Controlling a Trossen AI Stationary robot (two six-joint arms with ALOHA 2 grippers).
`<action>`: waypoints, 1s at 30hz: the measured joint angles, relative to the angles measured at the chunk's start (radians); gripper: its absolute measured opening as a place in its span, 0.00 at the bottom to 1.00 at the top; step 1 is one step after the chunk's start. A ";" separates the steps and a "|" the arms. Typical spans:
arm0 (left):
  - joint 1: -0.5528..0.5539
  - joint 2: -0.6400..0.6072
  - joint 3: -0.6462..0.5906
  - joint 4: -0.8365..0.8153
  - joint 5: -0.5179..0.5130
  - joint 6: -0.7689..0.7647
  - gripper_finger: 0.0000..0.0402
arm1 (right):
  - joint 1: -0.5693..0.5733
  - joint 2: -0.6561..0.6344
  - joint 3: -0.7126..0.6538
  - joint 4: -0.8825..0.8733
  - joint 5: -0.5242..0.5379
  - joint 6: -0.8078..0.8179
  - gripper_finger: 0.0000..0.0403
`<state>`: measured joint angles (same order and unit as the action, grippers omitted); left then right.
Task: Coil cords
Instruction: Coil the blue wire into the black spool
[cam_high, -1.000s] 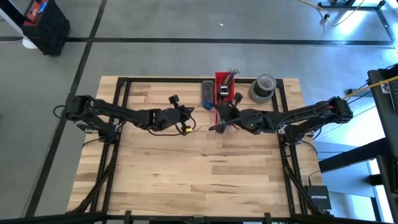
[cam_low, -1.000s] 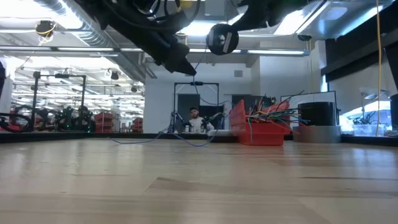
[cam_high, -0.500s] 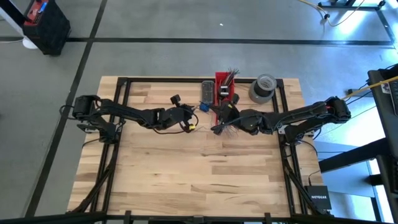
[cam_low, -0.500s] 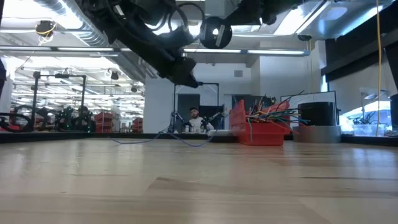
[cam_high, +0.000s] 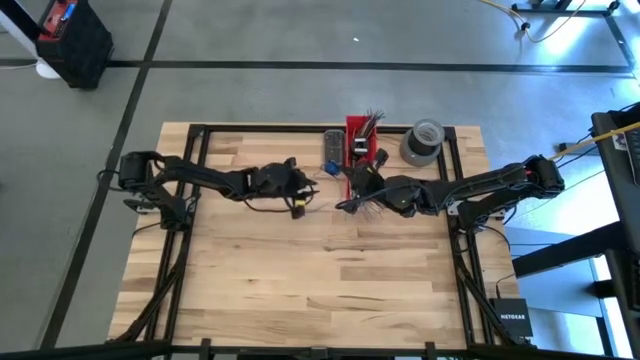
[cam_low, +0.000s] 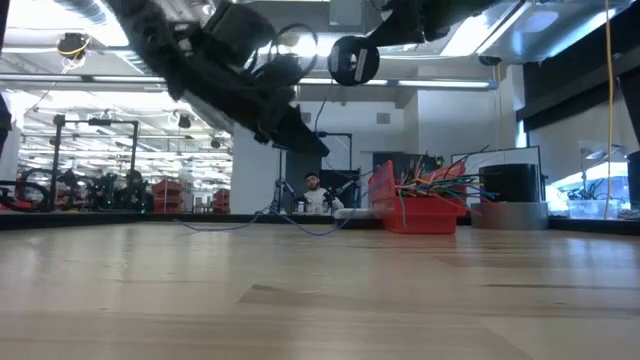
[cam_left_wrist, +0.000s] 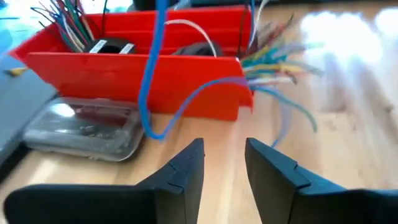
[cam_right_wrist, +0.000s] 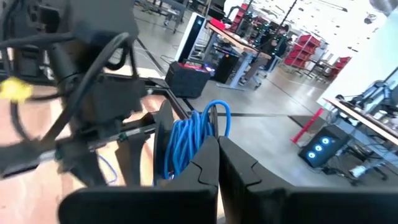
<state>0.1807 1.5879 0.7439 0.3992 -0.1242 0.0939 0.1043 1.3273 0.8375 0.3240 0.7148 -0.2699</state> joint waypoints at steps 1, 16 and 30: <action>0.018 0.000 -0.025 0.051 0.045 -0.013 0.28 | 0.000 0.000 0.000 -0.003 0.005 -0.001 0.00; 0.091 0.069 -0.110 0.269 0.061 -0.087 0.28 | 0.000 0.000 0.000 0.005 0.011 -0.024 0.00; 0.084 0.114 -0.109 0.412 0.053 -0.060 0.28 | 0.000 0.000 0.000 0.000 0.001 -0.024 0.00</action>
<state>0.2650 1.7015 0.6350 0.8117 -0.0708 0.0341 0.1043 1.3273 0.8375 0.3241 0.7155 -0.2941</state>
